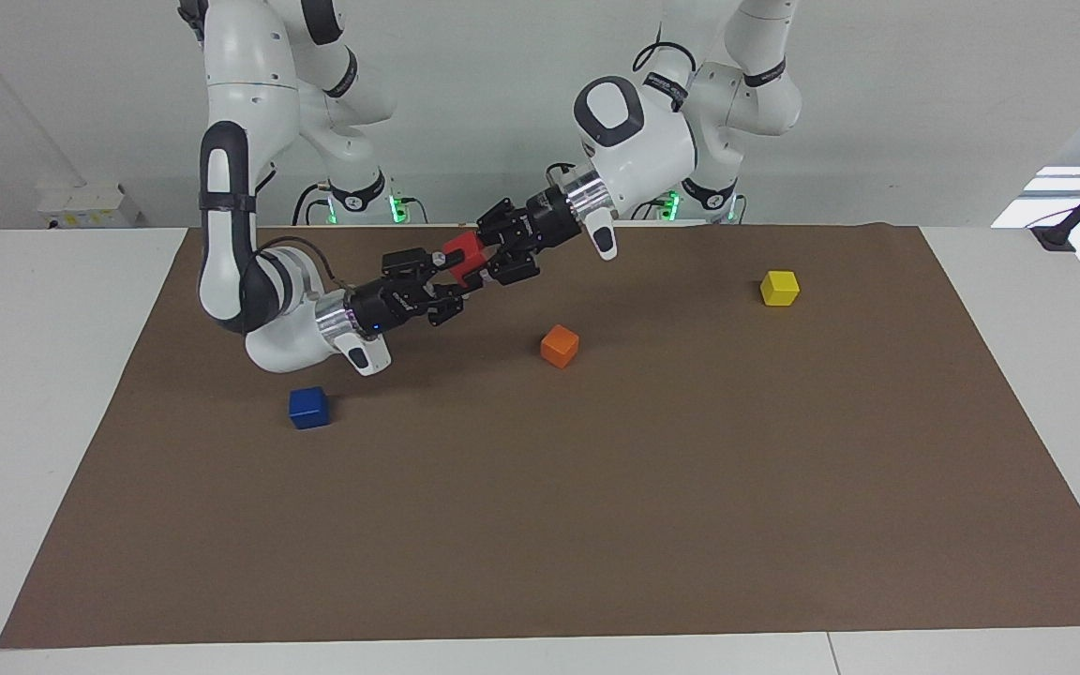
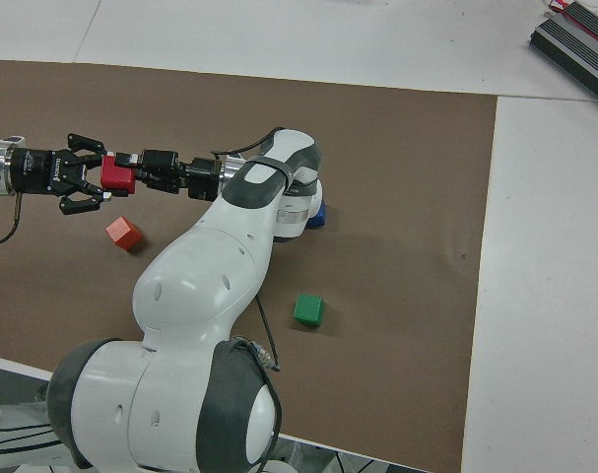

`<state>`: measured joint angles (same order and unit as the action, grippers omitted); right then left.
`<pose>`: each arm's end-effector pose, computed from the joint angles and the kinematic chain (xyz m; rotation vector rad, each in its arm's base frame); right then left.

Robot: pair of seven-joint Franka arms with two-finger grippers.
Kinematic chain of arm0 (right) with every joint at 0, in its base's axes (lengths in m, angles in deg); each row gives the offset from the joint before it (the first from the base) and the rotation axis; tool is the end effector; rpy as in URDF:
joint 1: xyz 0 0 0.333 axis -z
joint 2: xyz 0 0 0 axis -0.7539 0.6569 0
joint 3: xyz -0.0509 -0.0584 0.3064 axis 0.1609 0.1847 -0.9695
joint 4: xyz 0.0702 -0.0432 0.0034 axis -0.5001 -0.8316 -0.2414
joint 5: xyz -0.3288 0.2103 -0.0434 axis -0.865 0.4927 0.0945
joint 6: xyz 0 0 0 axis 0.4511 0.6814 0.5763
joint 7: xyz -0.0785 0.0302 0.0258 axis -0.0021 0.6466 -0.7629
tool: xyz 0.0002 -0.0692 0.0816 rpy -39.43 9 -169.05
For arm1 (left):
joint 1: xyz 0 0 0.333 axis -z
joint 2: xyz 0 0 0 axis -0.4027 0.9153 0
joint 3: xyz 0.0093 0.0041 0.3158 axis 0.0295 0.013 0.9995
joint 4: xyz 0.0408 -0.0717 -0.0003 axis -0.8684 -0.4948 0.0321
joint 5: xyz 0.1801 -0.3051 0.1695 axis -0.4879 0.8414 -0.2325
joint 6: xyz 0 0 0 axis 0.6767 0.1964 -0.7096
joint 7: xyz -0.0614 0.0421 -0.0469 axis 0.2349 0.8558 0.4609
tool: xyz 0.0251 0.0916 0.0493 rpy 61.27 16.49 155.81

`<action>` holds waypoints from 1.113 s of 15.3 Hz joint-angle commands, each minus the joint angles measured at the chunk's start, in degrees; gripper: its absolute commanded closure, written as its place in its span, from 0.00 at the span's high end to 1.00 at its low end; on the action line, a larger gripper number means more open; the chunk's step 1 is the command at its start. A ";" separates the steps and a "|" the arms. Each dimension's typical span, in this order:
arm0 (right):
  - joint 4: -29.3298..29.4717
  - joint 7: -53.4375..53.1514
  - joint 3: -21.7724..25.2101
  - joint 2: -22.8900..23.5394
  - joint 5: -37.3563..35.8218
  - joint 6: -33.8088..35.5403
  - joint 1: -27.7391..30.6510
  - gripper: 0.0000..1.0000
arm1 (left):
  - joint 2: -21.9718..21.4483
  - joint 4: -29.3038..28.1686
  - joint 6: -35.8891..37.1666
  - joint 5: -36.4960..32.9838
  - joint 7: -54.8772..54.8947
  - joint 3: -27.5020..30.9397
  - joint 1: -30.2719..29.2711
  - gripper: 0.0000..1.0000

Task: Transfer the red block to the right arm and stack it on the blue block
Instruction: 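Close the right gripper on the red cube held by the left gripper, then open the left gripper and withdraw it while the right gripper carries the cube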

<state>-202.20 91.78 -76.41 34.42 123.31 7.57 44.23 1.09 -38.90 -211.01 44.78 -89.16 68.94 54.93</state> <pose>0.5398 0.1398 0.3401 -1.1659 -0.1069 0.0446 0.4309 -0.4124 0.4720 1.3840 1.5664 -0.8247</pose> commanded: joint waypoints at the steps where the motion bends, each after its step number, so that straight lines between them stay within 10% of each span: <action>1: -0.96 0.59 0.02 -0.81 0.07 -1.29 0.92 0.00 | -0.13 0.38 -0.18 0.70 0.23 0.64 0.63 1.00; 13: -0.96 0.68 -0.07 -0.81 0.07 -1.82 0.75 0.00 | -0.74 -0.40 15.00 -4.05 4.70 0.99 -12.97 1.00; 17: -0.87 -0.36 0.02 -1.77 0.07 -3.12 0.66 0.00 | -0.39 -1.11 22.21 -15.27 7.87 0.99 -21.23 1.00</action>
<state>-202.24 91.82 -76.11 34.41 123.38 5.99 44.63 1.11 -38.89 -192.45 34.52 -83.36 70.31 37.38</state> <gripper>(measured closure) 0.454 0.000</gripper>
